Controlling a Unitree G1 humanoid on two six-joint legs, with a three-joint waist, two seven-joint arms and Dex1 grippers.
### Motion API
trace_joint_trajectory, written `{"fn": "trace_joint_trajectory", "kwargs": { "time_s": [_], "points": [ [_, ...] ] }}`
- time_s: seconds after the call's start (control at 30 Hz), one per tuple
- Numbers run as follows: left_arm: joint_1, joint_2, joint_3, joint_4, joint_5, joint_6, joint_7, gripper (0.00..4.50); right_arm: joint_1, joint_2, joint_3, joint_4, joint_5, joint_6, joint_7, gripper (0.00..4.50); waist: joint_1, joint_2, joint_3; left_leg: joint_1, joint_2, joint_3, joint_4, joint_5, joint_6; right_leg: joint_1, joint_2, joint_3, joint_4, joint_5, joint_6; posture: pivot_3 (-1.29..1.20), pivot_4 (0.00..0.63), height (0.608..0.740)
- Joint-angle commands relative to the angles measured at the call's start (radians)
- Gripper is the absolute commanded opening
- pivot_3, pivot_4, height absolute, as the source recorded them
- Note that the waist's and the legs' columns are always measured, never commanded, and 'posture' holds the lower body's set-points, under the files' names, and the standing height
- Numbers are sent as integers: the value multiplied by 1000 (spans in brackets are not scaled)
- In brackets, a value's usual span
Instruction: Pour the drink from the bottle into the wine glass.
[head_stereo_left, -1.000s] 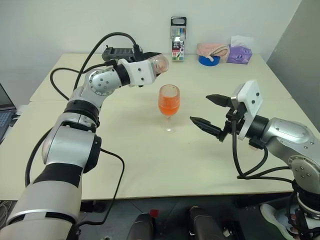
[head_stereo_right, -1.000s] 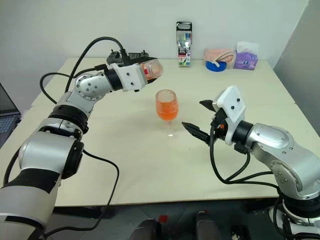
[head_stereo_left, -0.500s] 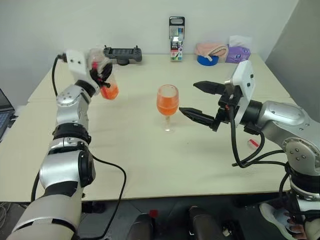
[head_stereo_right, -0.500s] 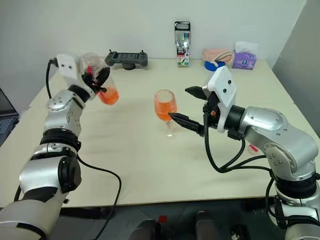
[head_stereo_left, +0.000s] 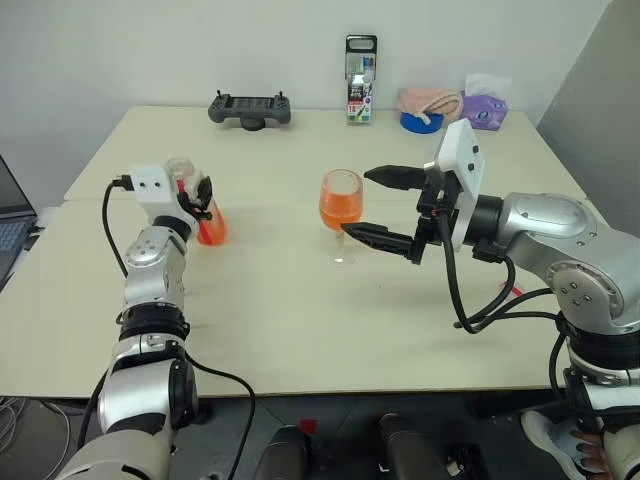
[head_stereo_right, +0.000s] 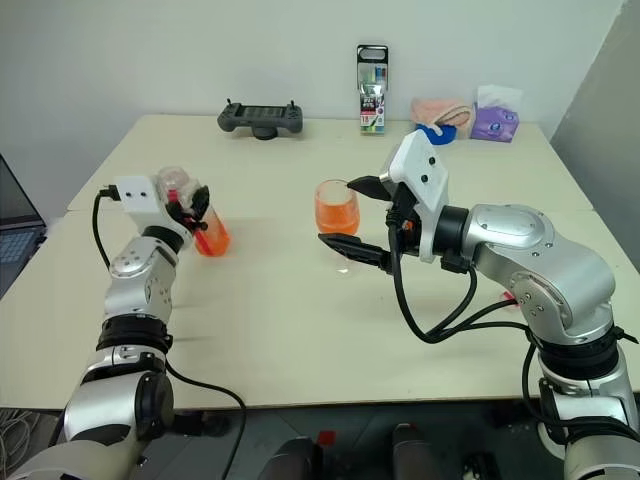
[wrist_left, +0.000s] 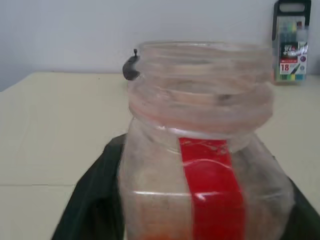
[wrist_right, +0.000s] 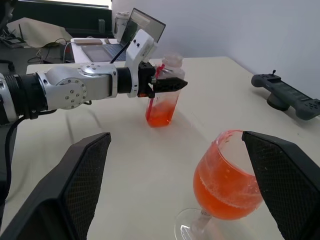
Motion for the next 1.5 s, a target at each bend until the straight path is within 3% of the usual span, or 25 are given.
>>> {"fn": "trace_joint_trajectory", "kwargs": {
  "time_s": [0.03,0.1,0.8,0.93,1.13,1.4,1.5],
  "points": [
    [3,13,-6,-51,12,11,16,3960,-23,4,-12,-16,-13,-20,1,4500,0,0,0,0,0,0,0,0,0,0,0,0,0,0,0,0,150,740],
    [9,14,-6,-61,7,22,17,4456,-21,4,-15,-19,-14,-19,1,4500,0,0,0,0,0,0,0,0,0,0,0,0,0,0,0,0,150,740],
    [114,17,6,-283,-15,148,42,4456,-19,-2,-22,3,-34,-39,30,4500,-1,0,0,0,0,0,0,0,0,0,0,0,-1,0,0,0,150,740],
    [193,42,20,-448,-48,236,15,4456,-12,-33,-36,20,-36,-44,57,4500,-1,0,0,0,0,0,-1,0,0,0,0,1,-1,0,0,0,150,740],
    [248,214,87,-741,-201,477,-128,4456,-1,-107,-68,78,-43,-68,123,4500,-3,0,0,-1,1,0,-1,0,0,0,1,0,-3,0,0,0,150,740],
    [279,487,123,-907,-550,781,-563,4456,71,-189,-171,155,-24,-93,191,4500,-2,0,0,0,1,2,-1,0,0,1,1,1,-5,-1,0,0,150,740],
    [265,528,93,-898,-576,812,-630,4456,94,-202,-189,173,-29,-104,201,4500,-5,1,1,0,1,3,-2,0,0,1,1,2,-4,-3,3,0,150,740]
  ]
}}
